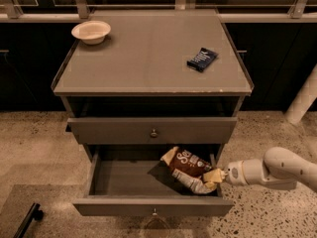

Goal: Pick brown chip bag from middle drawer and place on counter

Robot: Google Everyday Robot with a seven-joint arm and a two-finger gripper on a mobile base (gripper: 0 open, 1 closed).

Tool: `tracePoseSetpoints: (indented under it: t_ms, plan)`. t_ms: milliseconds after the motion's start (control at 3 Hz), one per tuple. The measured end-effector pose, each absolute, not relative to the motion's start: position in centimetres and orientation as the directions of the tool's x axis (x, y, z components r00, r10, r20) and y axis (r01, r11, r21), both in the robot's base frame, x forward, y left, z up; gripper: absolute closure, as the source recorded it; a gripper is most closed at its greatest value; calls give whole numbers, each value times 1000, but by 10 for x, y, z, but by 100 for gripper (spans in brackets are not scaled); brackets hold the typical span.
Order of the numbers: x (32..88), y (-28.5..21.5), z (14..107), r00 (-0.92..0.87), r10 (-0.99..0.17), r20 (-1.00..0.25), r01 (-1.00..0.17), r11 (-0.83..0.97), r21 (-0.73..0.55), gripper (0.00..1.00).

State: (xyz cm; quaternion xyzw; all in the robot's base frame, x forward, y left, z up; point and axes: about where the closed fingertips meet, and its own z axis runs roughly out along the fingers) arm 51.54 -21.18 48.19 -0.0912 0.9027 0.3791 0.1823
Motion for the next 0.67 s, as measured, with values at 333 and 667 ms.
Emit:
tracePoseSetpoints:
  t_ms: [333, 667]
  plan:
    - [515, -212, 482, -917, -27, -398, -303, 696, 651, 58]
    - [515, -212, 482, -917, -27, -398, -303, 696, 651, 35]
